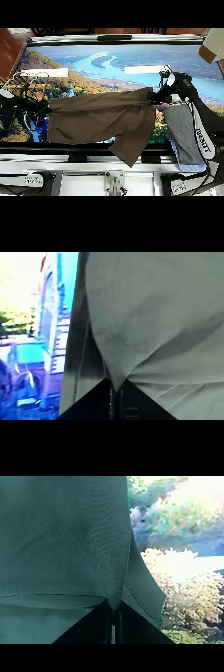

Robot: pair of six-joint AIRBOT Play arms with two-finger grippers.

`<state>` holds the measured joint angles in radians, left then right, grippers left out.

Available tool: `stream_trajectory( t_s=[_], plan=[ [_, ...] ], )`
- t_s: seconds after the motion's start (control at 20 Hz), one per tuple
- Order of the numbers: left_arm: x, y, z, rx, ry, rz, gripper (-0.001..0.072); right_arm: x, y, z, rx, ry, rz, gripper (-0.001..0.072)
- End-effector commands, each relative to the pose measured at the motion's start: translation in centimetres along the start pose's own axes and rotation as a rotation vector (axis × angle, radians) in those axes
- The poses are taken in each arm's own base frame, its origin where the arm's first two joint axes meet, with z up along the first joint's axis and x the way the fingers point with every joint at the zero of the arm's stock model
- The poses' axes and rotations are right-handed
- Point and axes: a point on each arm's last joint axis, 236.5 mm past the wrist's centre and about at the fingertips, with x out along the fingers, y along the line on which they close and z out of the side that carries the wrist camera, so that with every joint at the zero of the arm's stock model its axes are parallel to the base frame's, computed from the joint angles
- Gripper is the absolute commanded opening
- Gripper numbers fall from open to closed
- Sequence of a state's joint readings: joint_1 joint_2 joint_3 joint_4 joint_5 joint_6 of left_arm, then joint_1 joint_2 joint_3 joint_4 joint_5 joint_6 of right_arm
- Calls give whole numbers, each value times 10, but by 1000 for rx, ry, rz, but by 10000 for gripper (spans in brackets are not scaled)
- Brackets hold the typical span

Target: Fold the shirts.

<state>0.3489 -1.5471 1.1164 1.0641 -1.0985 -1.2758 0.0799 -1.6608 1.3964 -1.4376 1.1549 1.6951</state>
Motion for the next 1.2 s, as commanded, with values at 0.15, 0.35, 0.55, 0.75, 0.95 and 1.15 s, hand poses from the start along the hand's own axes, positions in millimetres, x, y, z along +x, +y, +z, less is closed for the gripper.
stream_trajectory(
  t_s=[0.15,0.35,0.55,0.75,0.95,1.15],
  plan=[
    [-6,-18,-26,-42,128,-56,492,-17,12,-15,-15,45,48,453],
    [-48,-25,-54,-14,156,-47,471,-73,-6,-49,-135,103,-34,453],
    [-36,-14,-122,-31,251,-15,552,-102,9,-82,-180,146,39,462],
    [-5,3,-159,-38,251,3,545,-100,13,-103,-173,175,68,462],
    [4,12,-149,-49,184,31,544,-91,9,-118,-165,229,64,462],
    [0,11,-143,-25,168,31,376,-91,8,-123,-164,250,60,462]
  ],
)
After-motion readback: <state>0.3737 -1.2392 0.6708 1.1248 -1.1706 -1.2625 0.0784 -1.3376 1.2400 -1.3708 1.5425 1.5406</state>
